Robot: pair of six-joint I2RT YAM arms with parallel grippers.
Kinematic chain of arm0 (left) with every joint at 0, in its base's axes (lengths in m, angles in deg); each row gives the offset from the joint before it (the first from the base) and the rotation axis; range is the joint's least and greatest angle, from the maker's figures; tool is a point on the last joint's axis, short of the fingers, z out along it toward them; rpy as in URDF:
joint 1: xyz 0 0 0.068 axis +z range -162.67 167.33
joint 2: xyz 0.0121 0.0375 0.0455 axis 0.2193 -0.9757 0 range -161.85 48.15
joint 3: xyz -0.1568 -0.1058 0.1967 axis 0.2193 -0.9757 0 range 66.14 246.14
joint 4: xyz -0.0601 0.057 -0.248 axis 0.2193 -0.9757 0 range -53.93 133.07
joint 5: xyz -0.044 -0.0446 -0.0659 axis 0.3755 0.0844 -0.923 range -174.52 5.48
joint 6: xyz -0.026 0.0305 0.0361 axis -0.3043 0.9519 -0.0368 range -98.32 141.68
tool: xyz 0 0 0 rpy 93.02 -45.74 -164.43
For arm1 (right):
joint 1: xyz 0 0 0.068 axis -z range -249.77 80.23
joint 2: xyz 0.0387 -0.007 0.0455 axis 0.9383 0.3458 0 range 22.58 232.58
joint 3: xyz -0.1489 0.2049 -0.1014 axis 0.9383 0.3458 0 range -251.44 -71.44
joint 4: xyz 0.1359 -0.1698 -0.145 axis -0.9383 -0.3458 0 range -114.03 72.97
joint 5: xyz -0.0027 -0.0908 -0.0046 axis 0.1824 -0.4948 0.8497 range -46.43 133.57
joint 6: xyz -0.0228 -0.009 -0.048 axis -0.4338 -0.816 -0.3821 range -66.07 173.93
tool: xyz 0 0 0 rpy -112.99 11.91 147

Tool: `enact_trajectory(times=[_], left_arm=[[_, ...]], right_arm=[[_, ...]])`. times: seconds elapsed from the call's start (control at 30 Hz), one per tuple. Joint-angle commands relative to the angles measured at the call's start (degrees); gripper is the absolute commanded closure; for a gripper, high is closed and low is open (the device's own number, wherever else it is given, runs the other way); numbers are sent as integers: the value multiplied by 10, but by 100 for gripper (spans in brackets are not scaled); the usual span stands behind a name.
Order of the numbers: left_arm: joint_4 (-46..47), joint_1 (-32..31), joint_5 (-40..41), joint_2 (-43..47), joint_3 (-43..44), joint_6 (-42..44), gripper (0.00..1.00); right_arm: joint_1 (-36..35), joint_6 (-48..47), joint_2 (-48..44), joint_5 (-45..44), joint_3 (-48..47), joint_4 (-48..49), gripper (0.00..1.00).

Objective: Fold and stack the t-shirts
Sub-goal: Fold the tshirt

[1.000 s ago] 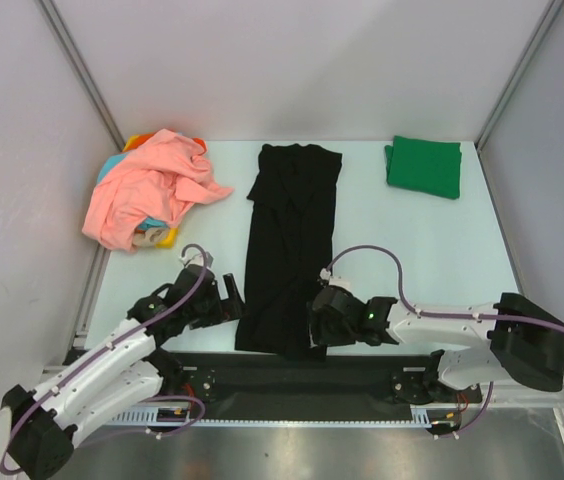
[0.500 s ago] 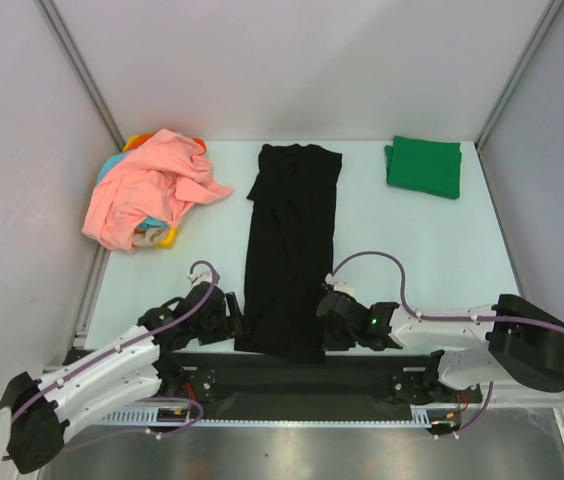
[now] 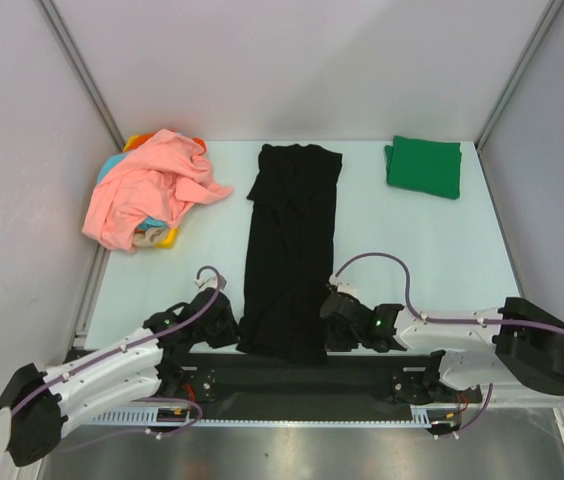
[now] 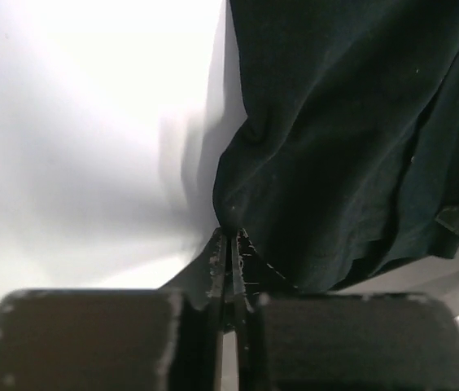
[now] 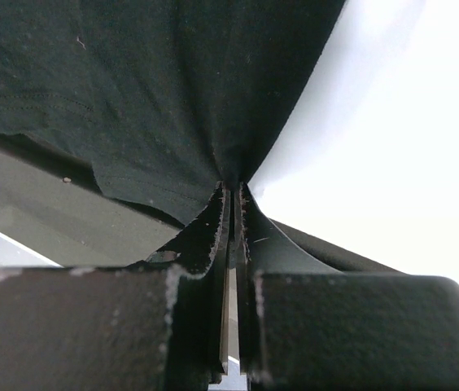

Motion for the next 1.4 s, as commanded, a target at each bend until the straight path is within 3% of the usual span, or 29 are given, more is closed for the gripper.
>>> enact_trajectory(times=[0.0, 0.27, 0.37, 0.6, 0.8, 0.97, 1.17, 1.37], left_arm=[[4, -12, 0, -3, 2, -2, 100], [-93, -39, 30, 39, 88, 11, 100], [-105, -38, 41, 23, 133, 33, 100], [-99, -11, 83, -76, 286, 112, 100], [-47, 125, 32, -212, 420, 211, 100], [-45, 167, 33, -362, 530, 253, 100], [-54, 209, 13, -486, 645, 276, 100], [-68, 231, -1, -571, 702, 276, 100]], right_arm=[[-4, 8, -27, -17, 3, -25, 100], [-56, 41, -67, -95, -66, -175, 100], [-41, 10, -79, -112, -99, -194, 100], [101, -134, -49, -87, -206, -182, 100], [219, -223, 41, -47, -319, -169, 100], [311, -275, 123, -2, -390, -161, 100], [378, -310, 216, 46, -447, -145, 100], [406, -332, 290, 91, -508, -149, 100]])
